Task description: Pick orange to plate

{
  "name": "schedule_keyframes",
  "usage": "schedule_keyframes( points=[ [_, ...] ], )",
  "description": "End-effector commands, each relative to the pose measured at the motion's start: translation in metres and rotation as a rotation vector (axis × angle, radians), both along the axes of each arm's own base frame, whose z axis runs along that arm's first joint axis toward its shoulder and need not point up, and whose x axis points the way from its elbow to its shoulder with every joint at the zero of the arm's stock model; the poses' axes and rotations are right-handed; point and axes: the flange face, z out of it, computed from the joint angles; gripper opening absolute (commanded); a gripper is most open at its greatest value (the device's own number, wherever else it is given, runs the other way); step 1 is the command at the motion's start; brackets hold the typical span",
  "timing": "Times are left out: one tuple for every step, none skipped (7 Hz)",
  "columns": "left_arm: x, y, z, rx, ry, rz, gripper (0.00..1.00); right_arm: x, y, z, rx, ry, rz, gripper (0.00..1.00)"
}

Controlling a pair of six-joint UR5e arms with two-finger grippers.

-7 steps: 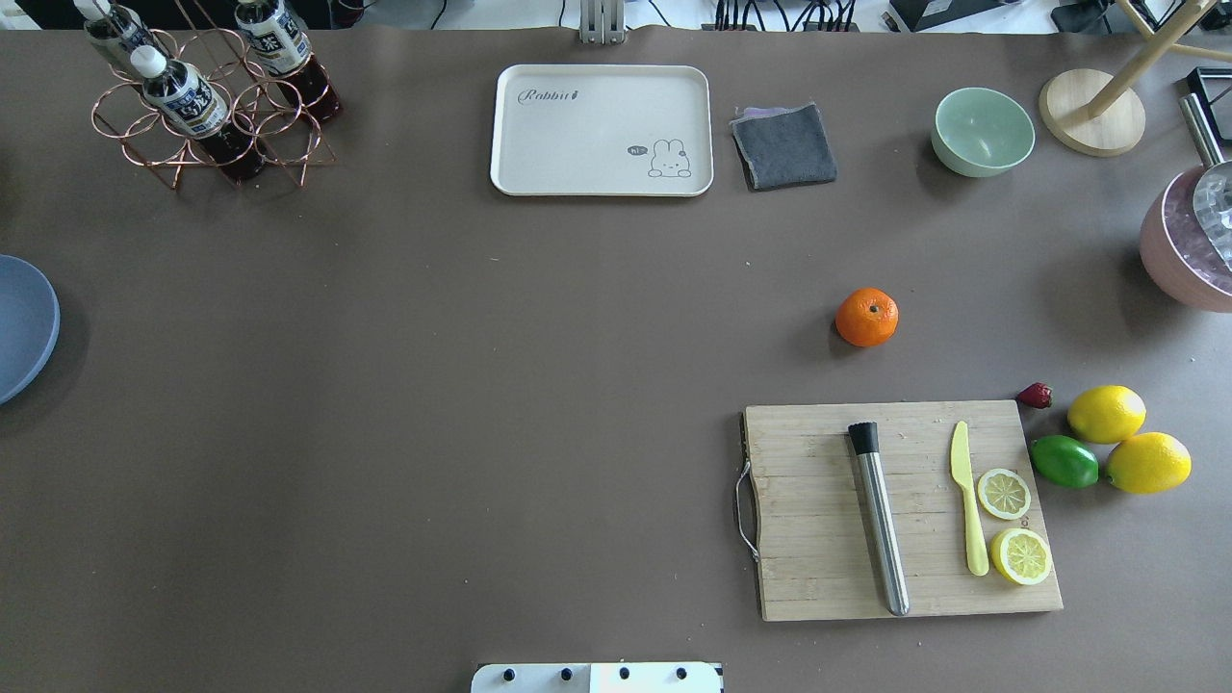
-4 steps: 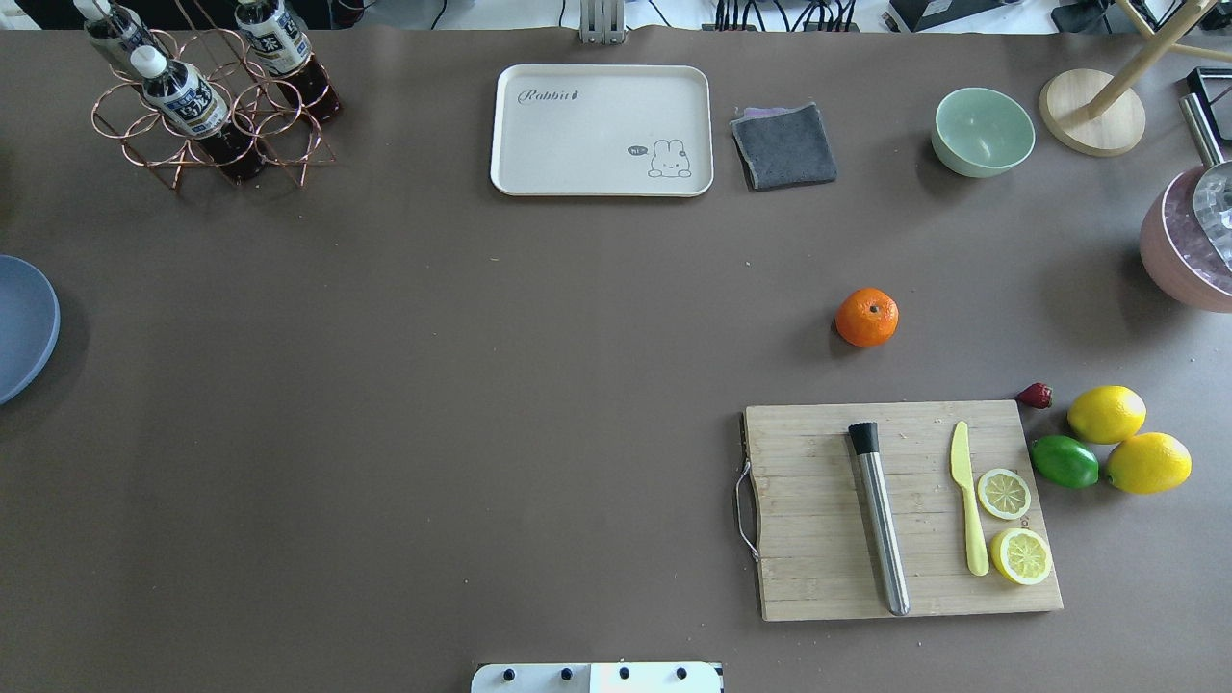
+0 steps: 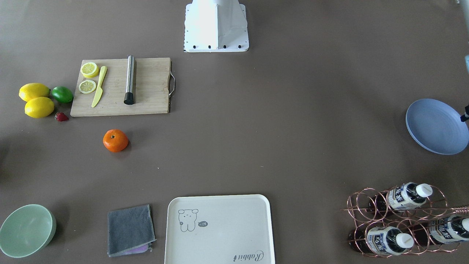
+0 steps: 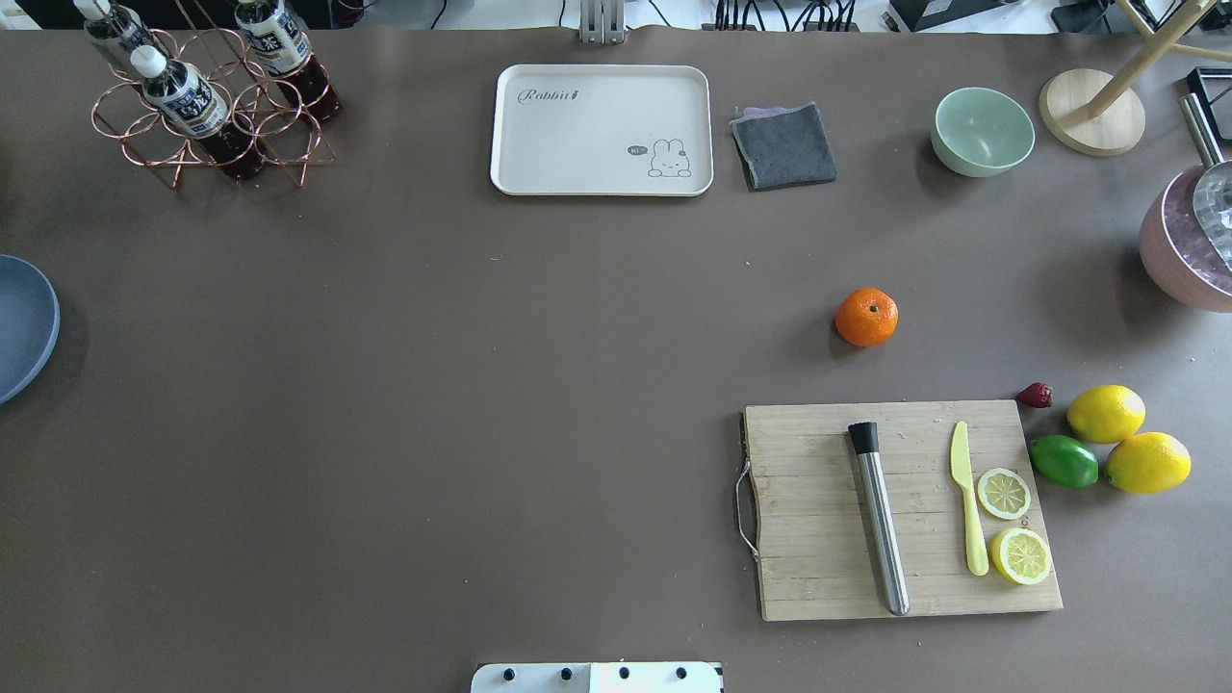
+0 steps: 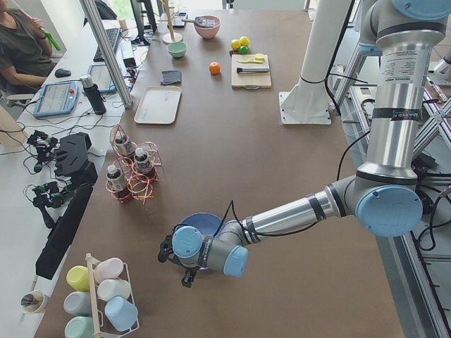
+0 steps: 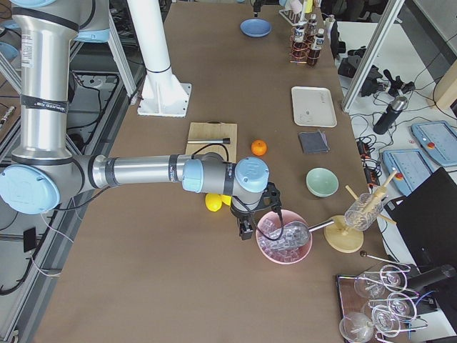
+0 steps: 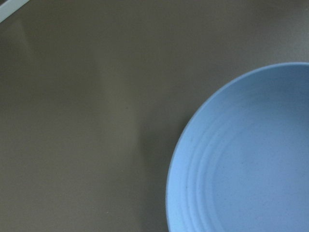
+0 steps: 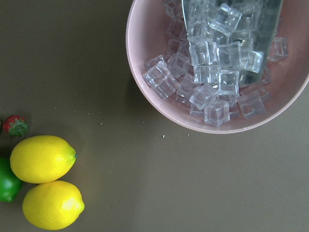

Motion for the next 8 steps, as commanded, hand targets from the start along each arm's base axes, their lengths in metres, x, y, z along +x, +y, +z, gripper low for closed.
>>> schedule_keyframes(
  points=[
    [0.005,0.004,0.008,-0.013,-0.002,0.010,0.92,-0.008,-0.002,-0.002,-0.009,-0.013,-0.005,1.00],
    [0.013,0.006,0.012,-0.019,-0.003,0.027,0.90,-0.011,-0.002,-0.001,-0.015,-0.013,-0.009,1.00],
    [0.016,0.007,0.013,-0.021,-0.003,0.034,0.88,-0.013,-0.002,0.000,-0.017,-0.011,-0.014,1.00],
    [0.024,0.007,0.013,-0.035,-0.002,0.034,0.84,-0.014,-0.002,0.001,-0.017,-0.011,-0.015,1.00],
    [0.026,0.007,0.012,-0.035,-0.002,0.035,0.72,-0.014,-0.002,0.001,-0.019,-0.011,-0.015,1.00],
    [0.027,0.009,0.016,-0.041,-0.002,0.037,0.54,-0.014,-0.002,0.001,-0.019,-0.011,-0.015,1.00],
    [0.028,0.007,0.014,-0.041,-0.002,0.034,0.27,-0.015,-0.002,0.001,-0.019,-0.011,-0.017,1.00],
    [0.029,0.002,0.007,-0.034,0.001,0.027,0.02,-0.015,-0.003,0.000,-0.016,-0.011,-0.017,1.00]
  ],
)
